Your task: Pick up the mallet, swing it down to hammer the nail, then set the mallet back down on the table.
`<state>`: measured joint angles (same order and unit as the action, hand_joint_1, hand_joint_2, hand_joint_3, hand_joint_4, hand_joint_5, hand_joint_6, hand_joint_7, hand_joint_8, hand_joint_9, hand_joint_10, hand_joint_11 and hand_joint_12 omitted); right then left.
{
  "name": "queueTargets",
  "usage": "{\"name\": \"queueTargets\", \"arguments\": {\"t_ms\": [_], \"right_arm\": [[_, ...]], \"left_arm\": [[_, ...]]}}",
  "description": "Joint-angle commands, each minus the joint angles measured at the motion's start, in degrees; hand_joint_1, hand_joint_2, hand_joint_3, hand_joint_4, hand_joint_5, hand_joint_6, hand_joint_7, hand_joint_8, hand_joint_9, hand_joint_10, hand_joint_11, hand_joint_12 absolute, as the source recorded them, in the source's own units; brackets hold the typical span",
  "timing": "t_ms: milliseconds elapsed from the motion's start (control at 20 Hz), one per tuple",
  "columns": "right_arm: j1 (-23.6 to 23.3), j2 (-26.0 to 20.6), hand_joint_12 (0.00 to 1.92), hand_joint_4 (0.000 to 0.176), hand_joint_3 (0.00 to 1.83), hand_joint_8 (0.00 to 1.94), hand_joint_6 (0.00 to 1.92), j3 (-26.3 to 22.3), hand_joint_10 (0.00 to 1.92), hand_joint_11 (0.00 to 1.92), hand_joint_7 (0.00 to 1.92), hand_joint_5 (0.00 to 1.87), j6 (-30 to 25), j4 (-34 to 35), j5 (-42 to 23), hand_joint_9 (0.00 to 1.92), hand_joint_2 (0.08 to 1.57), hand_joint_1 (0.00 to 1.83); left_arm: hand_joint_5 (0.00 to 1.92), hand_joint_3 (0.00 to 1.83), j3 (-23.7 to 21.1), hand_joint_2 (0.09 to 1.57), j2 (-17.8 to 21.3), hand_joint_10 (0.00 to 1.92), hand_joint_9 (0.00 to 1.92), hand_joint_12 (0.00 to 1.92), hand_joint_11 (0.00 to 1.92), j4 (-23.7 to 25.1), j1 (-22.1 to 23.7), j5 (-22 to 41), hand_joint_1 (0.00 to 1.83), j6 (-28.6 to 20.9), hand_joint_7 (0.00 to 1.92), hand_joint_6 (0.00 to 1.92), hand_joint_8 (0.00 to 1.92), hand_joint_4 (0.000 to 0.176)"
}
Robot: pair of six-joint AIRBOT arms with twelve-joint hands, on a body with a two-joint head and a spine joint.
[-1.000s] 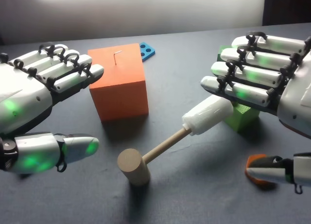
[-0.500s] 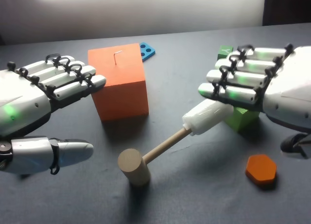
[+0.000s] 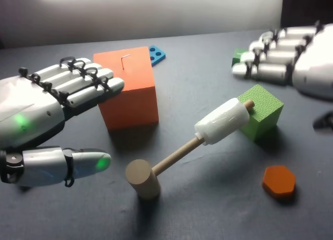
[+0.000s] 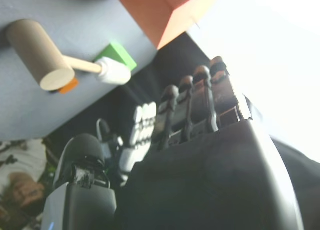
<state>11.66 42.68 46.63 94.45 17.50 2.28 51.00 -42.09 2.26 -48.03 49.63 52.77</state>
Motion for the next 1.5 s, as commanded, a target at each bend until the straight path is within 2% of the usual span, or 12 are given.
{"name": "queueTargets", "arguments": {"t_ms": [0, 150, 200, 300, 350, 500, 550, 650, 700, 950, 1050, 1450], "right_arm": [[-0.85, -0.11, 0.09, 0.0, 0.0, 0.0, 0.0, 0.44, 0.0, 0.0, 0.0, 0.0, -0.43, -0.08, -8.23, 0.0, 0.92, 1.25], [-0.93, 0.31, 0.02, 0.0, 0.0, 0.0, 0.0, 1.07, 0.0, 0.02, 0.0, 0.0, -4.3, -3.06, -10.41, 0.0, 0.91, 1.26], [-0.24, 0.16, 0.02, 0.0, 0.0, 0.0, 0.0, 1.06, 0.0, 0.02, 0.0, 0.0, -12.09, -10.64, -13.57, 0.0, 0.92, 1.27], [1.83, -0.5, 0.02, 0.0, 0.0, 0.0, 0.0, 0.47, 0.0, 0.01, 0.0, 0.0, -15.99, -12.98, -22.29, 0.0, 0.93, 1.27], [1.95, -0.63, 0.0, 0.0, 0.01, 0.0, 0.0, 0.44, 0.0, 0.0, 0.0, 0.0, -19.25, -17.23, -22.35, 0.0, 0.95, 1.27], [-0.5, -1.18, 0.02, 0.0, 0.01, 0.0, 0.0, 0.9, 0.0, 0.03, 0.0, 0.0, -59.22, -55.91, -18.26, 0.0, 0.95, 1.27], [-1.9, -1.1, 0.02, 0.0, 0.01, 0.0, 0.0, 1.04, 0.0, 0.02, 0.0, 0.0, -78.38, -72.64, -17.39, 0.0, 0.95, 1.27], [-5.3, 0.06, 0.03, 0.0, 0.01, 0.0, 0.0, 0.82, 0.0, 0.04, 0.0, 0.0, -102.49, -94.28, -11.67, 0.0, 0.95, 1.28], [-6.15, 0.85, 0.16, 0.0, 0.0, 0.0, 0.0, 0.44, 0.0, 0.01, 0.0, 0.0, -106.92, -99.55, -7.8, 0.0, 0.95, 1.28], [-4.99, 5.53, 0.24, 0.0, 0.0, 0.0, 0.0, -2.95, 0.0, 0.0, 0.0, 0.0, -96.54, -97.87, 6.27, 0.0, 0.95, 1.29], [-4.92, 7.25, 0.18, 0.0, 0.0, 0.0, 0.0, -3.37, 0.0, 0.0, 0.0, 0.0, -69.83, -67.96, 10.44, 0.0, 0.96, 1.26], [-4.4, 14.81, 0.4, 0.0, 0.0, 0.0, 0.0, -1.28, 0.0, 0.0, 0.0, 0.0, -70.73, -64.84, 20.47, 0.0, 0.95, 1.28]], "left_arm": [[0.0, 0.01, 0.4, 1.26, -0.18, 0.0, 0.0, 0.0, 0.0, -0.61, 0.55, 6.96, 0.0, -0.29, 0.0, 0.0, 0.0, 0.0], [0.0, 0.01, 1.38, 1.26, -1.0, 0.0, 0.0, 0.0, 0.0, 0.75, 0.38, 5.82, 0.0, -0.63, 0.0, 0.0, 0.0, 0.0], [0.0, 0.01, 1.79, 1.26, -1.28, 0.0, 0.0, 0.0, 0.0, 1.04, 0.01, 5.8, 0.0, -1.02, 0.0, 0.0, 0.0, 0.0], [0.0, 0.01, 2.63, 1.26, -2.01, 0.0, 0.0, 0.0, 0.0, 1.06, -0.72, 5.99, 0.0, -1.7, 0.0, 0.0, 0.0, 0.0], [0.0, 0.01, 2.96, 1.26, -2.4, 0.0, 0.0, 0.0, 0.0, 1.06, -0.72, 6.0, 0.0, -1.76, 0.0, 0.0, 0.0, 0.0], [0.01, 0.01, 4.13, 1.26, -3.83, 0.0, 0.0, 0.0, 0.0, 0.95, -0.6, 6.0, 0.0, -2.26, 0.0, 0.0, 0.0, 0.0], [0.01, 0.01, 4.56, 1.26, -4.27, 0.0, 0.0, 0.0, 0.0, 0.95, -0.47, 6.0, 0.0, -2.28, 0.0, 0.0, 0.0, 0.0], [0.01, 0.0, 5.26, 1.26, -4.88, 0.0, 0.0, 0.0, 0.0, 0.8, -0.18, 5.85, 0.0, -2.28, 0.0, 0.0, 0.0, 0.0], [0.01, 0.01, 5.61, 1.26, -5.15, 0.0, 0.0, 0.0, 0.0, 0.71, -0.02, 5.68, 0.0, -2.28, 0.0, 0.0, 0.0, 0.0], [0.0, 0.0, 7.31, 1.26, -6.53, 0.0, 0.0, 0.0, 0.0, 0.11, 0.77, 5.17, 0.0, -2.25, 0.0, 0.0, 0.0, 0.0], [0.0, 0.0, 7.87, 1.26, -6.98, 0.0, 0.0, 0.0, 0.0, 0.11, 1.13, 4.46, 0.0, -2.24, 0.0, 0.0, 0.0, 0.0], [0.02, 0.0, 9.6, 1.26, -8.31, 0.0, 0.0, 0.0, 0.0, 0.11, 2.45, 2.07, 0.0, -2.11, 0.0, 0.01, 0.0, 0.0]]}}
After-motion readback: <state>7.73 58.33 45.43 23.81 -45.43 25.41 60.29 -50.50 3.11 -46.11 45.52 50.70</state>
